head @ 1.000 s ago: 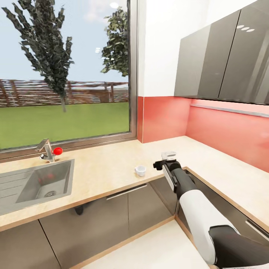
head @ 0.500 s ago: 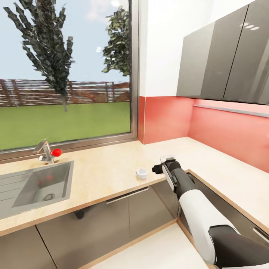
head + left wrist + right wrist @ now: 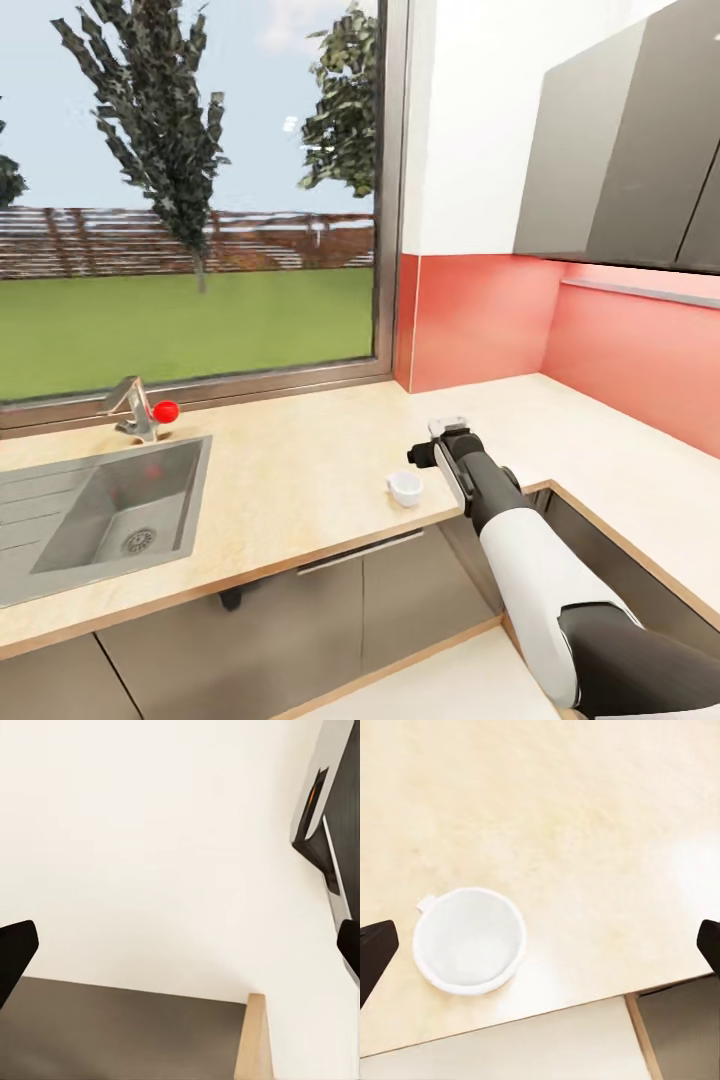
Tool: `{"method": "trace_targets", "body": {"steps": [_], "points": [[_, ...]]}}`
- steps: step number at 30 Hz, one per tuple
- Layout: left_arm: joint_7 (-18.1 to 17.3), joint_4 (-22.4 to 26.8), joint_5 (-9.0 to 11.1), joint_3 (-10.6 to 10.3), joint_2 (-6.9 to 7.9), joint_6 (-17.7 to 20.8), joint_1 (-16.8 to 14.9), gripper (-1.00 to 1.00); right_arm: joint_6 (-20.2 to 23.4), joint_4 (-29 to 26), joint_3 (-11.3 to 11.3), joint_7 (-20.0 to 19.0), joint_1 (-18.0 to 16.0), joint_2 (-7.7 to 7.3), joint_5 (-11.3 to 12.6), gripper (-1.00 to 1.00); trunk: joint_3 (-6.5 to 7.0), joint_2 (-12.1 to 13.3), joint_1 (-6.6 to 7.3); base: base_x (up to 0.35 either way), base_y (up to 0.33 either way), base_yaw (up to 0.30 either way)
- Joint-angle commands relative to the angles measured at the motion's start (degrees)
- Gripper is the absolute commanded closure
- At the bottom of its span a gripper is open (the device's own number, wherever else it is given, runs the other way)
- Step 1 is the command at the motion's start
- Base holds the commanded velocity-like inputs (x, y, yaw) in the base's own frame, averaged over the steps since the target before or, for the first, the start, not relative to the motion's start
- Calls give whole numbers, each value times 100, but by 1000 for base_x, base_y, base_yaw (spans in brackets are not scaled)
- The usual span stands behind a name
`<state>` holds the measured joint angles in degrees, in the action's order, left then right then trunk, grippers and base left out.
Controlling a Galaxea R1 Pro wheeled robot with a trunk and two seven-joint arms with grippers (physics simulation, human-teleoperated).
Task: Set up a coffee station on the kitchen countertop: keep the coffee maker on the countertop, move the bottle of coffee from the kitchen shelf to the counter next to the coffee maker, place a paper coffee filter on top of the coffee maker, put the saucer next to the coffee maker with the coffee cup on the saucer, and place the electric kettle next to the coffee maker.
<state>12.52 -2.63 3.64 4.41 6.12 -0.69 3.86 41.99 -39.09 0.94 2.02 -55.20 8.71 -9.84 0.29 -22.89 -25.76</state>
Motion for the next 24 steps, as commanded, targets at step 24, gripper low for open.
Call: {"method": "trace_targets", "body": {"steps": [24], "points": [[-4, 0, 23, 34, -46, 36, 134, -100, 28, 1235, -6, 17, 9, -55, -36, -100, -4, -3, -2, 88, 0, 3]]}}
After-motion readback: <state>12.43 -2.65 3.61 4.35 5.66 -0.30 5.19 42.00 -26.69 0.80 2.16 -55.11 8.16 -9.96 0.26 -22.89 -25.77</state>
